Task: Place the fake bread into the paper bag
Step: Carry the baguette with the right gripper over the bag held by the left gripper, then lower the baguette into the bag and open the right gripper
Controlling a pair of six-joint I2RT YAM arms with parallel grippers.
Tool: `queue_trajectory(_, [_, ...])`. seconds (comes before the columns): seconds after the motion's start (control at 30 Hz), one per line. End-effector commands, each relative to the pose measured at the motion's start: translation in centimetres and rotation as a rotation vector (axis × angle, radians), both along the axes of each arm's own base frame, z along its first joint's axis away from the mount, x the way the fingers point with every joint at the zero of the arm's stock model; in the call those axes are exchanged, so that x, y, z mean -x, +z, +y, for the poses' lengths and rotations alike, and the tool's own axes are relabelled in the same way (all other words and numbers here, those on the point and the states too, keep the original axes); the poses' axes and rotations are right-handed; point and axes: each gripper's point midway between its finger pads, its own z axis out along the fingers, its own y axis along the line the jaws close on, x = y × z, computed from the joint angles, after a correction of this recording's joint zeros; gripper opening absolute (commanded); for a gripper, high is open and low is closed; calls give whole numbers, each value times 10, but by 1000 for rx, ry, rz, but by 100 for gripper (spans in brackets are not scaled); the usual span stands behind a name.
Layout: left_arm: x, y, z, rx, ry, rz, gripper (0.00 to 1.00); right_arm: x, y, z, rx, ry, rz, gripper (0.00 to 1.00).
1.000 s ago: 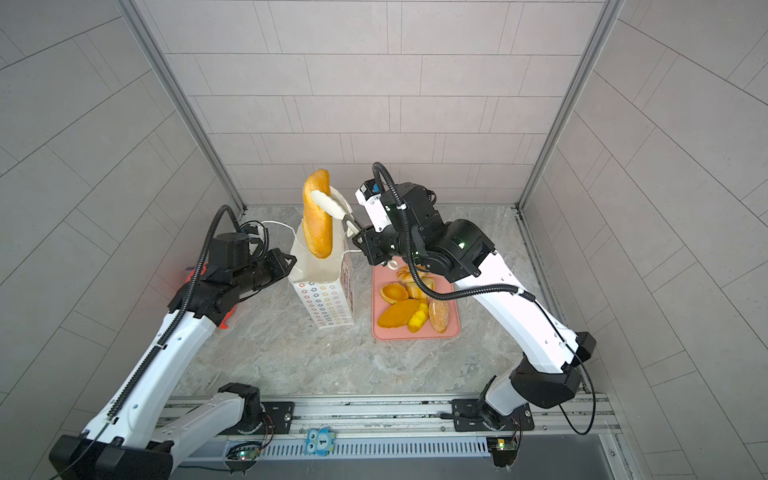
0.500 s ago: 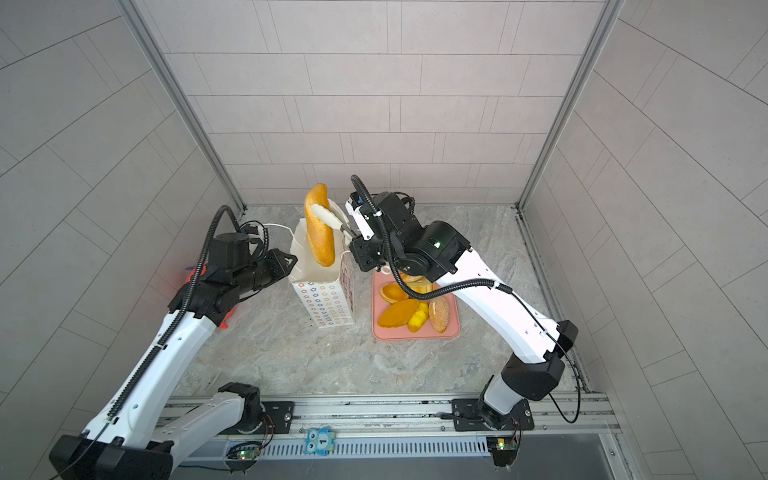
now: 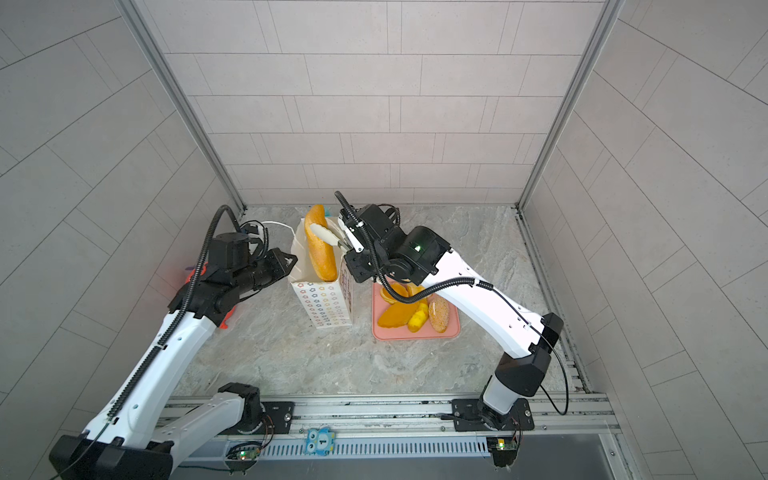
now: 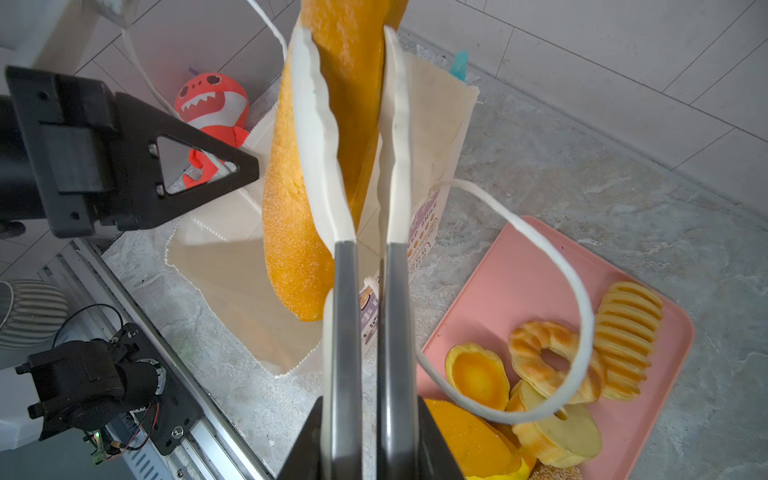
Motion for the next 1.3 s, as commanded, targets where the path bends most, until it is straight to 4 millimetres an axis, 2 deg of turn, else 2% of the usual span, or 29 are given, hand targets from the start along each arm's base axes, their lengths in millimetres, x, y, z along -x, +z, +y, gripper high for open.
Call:
queue_trajectory(0.0, [1, 2, -2, 2, -10, -18, 14, -1, 9, 0, -13, -5, -39, 24])
queue_trajectory(0.27, [0, 4, -2, 6, -13, -23, 14, -1, 2, 4, -2, 0, -22, 25])
queue_trajectory(0.83, [2, 2, -2, 1, -12, -20, 14, -1, 14, 5, -29, 2, -38, 39])
queue_trajectory(1.27, [3, 1, -1, -2, -13, -15, 14, -1, 23, 5, -46, 1, -51, 41])
